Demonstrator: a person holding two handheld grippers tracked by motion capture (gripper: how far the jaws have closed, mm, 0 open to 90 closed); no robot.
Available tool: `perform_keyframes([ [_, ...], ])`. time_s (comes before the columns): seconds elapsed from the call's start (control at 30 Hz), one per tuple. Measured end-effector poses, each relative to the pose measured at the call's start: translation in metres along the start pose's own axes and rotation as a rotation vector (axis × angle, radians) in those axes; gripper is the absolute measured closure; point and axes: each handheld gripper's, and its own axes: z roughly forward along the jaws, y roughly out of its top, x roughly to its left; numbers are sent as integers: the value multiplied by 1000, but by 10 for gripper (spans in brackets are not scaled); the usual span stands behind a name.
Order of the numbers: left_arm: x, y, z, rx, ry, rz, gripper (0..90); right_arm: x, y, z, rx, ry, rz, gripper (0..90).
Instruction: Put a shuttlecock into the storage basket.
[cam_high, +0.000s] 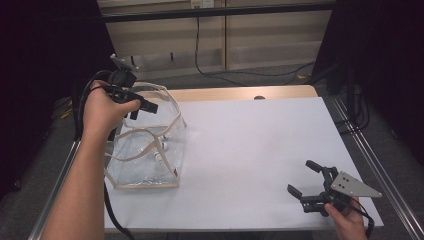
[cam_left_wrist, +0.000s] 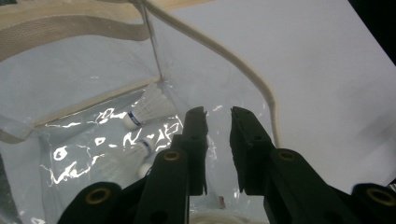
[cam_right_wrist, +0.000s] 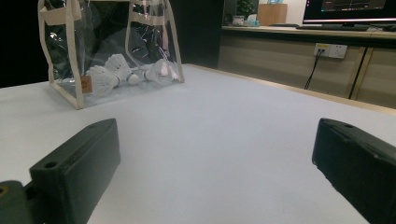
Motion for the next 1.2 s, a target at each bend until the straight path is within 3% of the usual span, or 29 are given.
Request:
perform_keyframes([
  [0.13,-7,0,-1,-17,-37,9,734,0,0,0,0,0,0,7],
  [0.53,-31,-1,-3,-9,-133,78,657,0,0,-1,-2,1,-3,7],
  [1.2,-59,-7,9,20,-233,137,561,0,0,0,0,2,-2,7],
])
